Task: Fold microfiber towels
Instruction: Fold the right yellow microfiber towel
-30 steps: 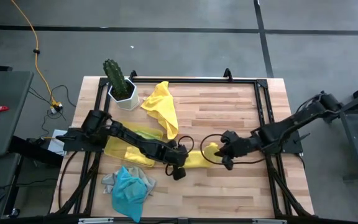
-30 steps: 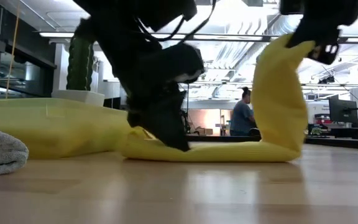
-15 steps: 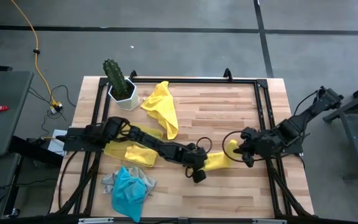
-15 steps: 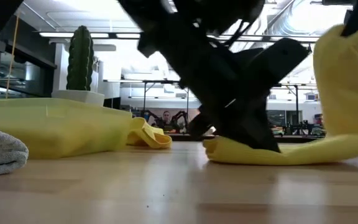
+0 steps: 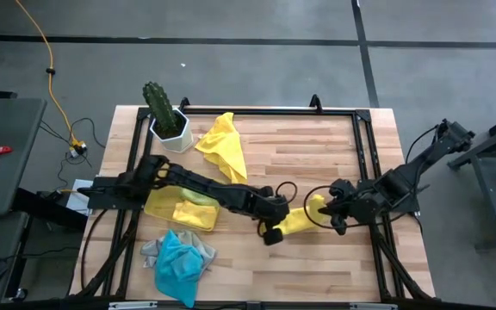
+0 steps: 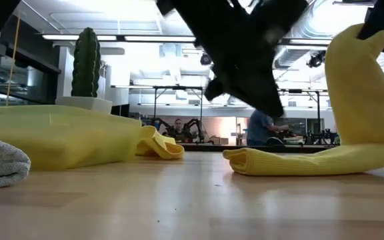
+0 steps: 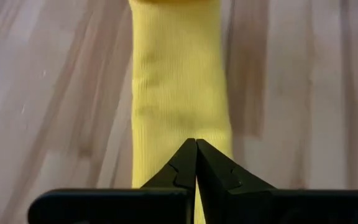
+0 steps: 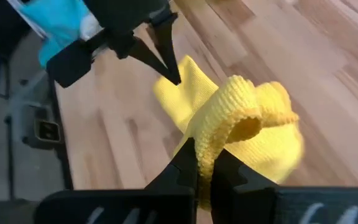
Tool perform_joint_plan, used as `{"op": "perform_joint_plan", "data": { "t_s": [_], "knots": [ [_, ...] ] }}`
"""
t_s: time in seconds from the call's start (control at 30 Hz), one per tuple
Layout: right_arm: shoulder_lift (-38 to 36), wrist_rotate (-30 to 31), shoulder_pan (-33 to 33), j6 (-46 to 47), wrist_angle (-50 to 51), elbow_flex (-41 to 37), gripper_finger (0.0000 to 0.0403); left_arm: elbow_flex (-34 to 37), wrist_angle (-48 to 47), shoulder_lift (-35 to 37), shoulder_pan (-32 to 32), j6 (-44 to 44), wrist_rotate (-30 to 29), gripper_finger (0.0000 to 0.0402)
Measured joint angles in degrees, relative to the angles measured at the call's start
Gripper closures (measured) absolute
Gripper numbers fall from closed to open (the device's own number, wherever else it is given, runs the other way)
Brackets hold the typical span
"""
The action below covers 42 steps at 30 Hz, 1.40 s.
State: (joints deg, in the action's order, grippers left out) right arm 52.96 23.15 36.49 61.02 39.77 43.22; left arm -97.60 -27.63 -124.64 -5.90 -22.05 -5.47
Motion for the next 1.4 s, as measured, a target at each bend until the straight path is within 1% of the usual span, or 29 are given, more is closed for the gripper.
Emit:
{"op": "perform_joint_plan", "data": {
  "t_s": [0.1, 0.17, 0.3, 0.37, 0.5, 0.7, 1.0, 1.13, 1.27, 1.33, 1.4],
  "knots": [
    [1.9, 0.4, 0.1, -0.9, -3.6, 0.0, 0.0403, 0.2, -4.4, 2.4, -1.6, 0.2, -1.5, 0.0401],
    [3.6, 0.6, 0.2, -1.3, -6.7, 0.0, 0.0403, 1.8, -6.5, 3.2, -2.8, 0.2, -2.2, 0.0401],
    [7.4, 0.6, 0.2, -1.3, -10.7, 0.0, 0.0403, 4.1, -8.2, 3.0, -5.6, -1.9, -2.1, 0.0401],
    [9.0, 0.6, 0.2, -1.0, -11.2, 0.0, 0.0403, 5.6, -7.2, 3.0, -6.9, -3.4, -2.8, 0.0401],
    [12.7, -0.4, -0.2, 0.2, -14.6, 0.0, 0.0403, 7.9, -7.7, 2.9, -8.7, -6.5, -5.1, 0.0401],
    [17.7, -0.9, -0.9, 0.9, -20.4, 0.0, 0.0403, 11.2, -8.5, 2.9, -8.5, -10.8, -11.5, 0.0401],
    [21.8, -1.9, -2.0, 0.6, -24.1, 0.0, 0.0403, 15.4, -2.0, 2.7, -6.7, -8.2, -11.5, 0.0402],
    [24.0, -2.3, -4.0, 0.9, -25.3, 0.0, 0.0403, 16.4, 3.0, 2.6, -6.8, -5.9, -12.1, 0.0401],
    [26.9, -2.1, -6.6, -1.7, -29.0, 0.0, 0.0403, 16.3, 6.0, 2.5, -6.7, -3.1, -11.3, 0.0401],
    [28.3, -3.1, -8.1, -3.0, -32.0, 0.0, 0.0403, 16.3, 6.0, 2.5, -6.7, -2.8, -11.7, 0.0401],
    [29.9, -5.6, -9.6, -2.4, -33.4, 0.0, 0.0403, 16.3, 6.4, 2.5, -6.5, -2.8, -11.8, 0.0401]
  ]
}}
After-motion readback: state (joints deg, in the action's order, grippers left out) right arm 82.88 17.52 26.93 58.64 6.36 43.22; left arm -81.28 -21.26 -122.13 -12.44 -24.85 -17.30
